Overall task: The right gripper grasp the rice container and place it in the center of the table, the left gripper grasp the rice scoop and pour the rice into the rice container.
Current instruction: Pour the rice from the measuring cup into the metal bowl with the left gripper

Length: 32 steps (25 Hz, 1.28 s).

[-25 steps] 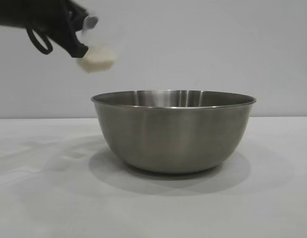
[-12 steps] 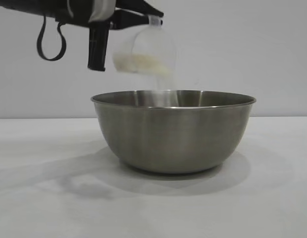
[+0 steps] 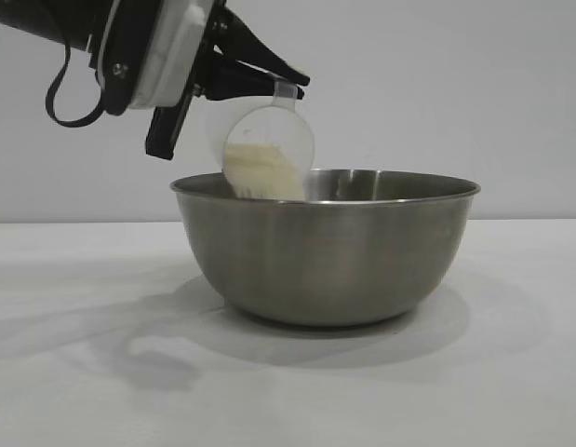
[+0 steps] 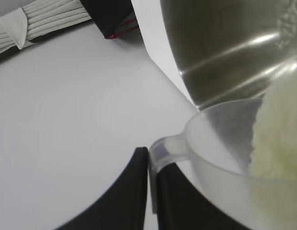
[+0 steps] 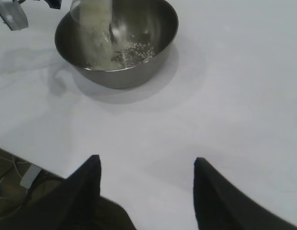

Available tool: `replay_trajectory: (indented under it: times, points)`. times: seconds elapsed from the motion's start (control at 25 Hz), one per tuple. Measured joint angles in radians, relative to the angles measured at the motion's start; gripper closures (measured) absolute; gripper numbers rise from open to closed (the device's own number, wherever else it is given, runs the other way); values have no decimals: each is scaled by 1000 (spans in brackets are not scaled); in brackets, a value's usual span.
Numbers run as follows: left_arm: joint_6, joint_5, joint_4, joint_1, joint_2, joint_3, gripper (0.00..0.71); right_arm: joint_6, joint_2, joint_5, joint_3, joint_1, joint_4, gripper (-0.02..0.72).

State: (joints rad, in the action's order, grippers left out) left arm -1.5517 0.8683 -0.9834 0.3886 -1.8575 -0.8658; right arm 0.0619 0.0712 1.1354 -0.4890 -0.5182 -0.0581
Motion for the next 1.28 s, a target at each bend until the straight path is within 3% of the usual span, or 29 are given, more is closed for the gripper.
replay_trajectory:
  times: [0.68,0.88,1.0,1.16,1.28]
  points:
    - [-50,0,-32,0,0,-1,710,2,0,0,0,0,0,342]
    - [190,0,15,0,0,-1,710,2,0,0,0,0,0,342]
    - [408,34,152,0,0,-1,710,2,0,0,0,0,0,342]
    - [836,126,467,0,0,-1,710,2,0,0,0,0,0,342]
    - [1049,147,721,0,0,-1,710,2,0,0,0,0,0,342]
